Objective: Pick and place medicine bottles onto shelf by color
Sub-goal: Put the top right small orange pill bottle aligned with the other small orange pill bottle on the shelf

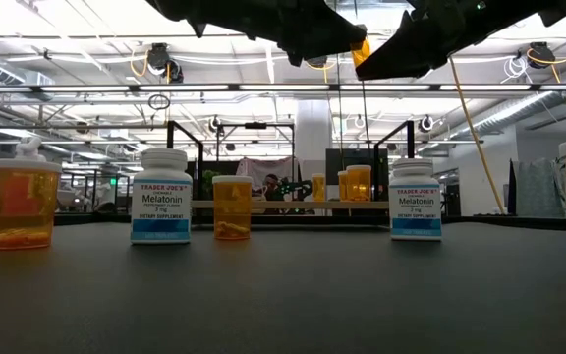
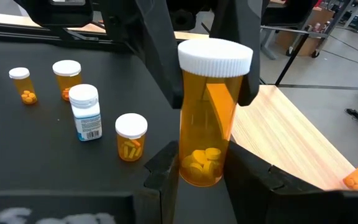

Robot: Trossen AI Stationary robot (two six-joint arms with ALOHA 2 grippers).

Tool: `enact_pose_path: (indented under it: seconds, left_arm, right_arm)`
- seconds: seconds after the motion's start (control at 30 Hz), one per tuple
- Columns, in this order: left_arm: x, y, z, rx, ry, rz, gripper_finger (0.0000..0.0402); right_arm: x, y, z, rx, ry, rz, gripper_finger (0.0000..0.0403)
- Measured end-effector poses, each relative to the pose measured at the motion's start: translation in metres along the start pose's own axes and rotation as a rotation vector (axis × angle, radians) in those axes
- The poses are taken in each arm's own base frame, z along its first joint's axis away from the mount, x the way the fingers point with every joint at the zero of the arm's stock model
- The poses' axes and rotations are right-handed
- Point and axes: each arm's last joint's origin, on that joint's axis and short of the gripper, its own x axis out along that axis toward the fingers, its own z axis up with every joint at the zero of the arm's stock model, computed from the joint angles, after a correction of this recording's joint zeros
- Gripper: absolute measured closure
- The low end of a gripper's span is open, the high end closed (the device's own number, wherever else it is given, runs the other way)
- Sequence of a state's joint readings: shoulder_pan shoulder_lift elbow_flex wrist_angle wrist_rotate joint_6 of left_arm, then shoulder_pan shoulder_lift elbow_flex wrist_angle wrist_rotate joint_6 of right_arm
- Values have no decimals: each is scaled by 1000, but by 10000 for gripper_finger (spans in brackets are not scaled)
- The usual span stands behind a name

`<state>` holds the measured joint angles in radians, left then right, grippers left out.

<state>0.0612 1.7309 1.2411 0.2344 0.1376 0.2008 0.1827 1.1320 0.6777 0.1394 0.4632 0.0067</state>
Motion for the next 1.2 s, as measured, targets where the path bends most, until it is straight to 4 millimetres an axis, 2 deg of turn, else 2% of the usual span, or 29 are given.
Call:
enact_pose_path:
  seconds: [0.5, 0.77, 0.9, 1.0, 1.2]
  left_arm:
    - [0, 0, 0, 1, -1, -1, 279]
    - [-1, 0, 3, 1, -17, 1, 213]
    - [-1, 0, 3, 1, -16, 1, 201]
    - [-1, 0, 2, 1, -16, 1, 210]
    - [-1, 0, 2, 1, -15, 1, 260]
  right_arm:
    - [0, 0, 0, 0, 0, 0, 293]
    - [0, 0, 0, -1, 0, 0, 293]
    - [0, 0, 0, 0, 0, 0, 293]
    - [0, 0, 0, -1, 0, 0, 293]
    - [0, 0, 0, 0, 0, -2, 293]
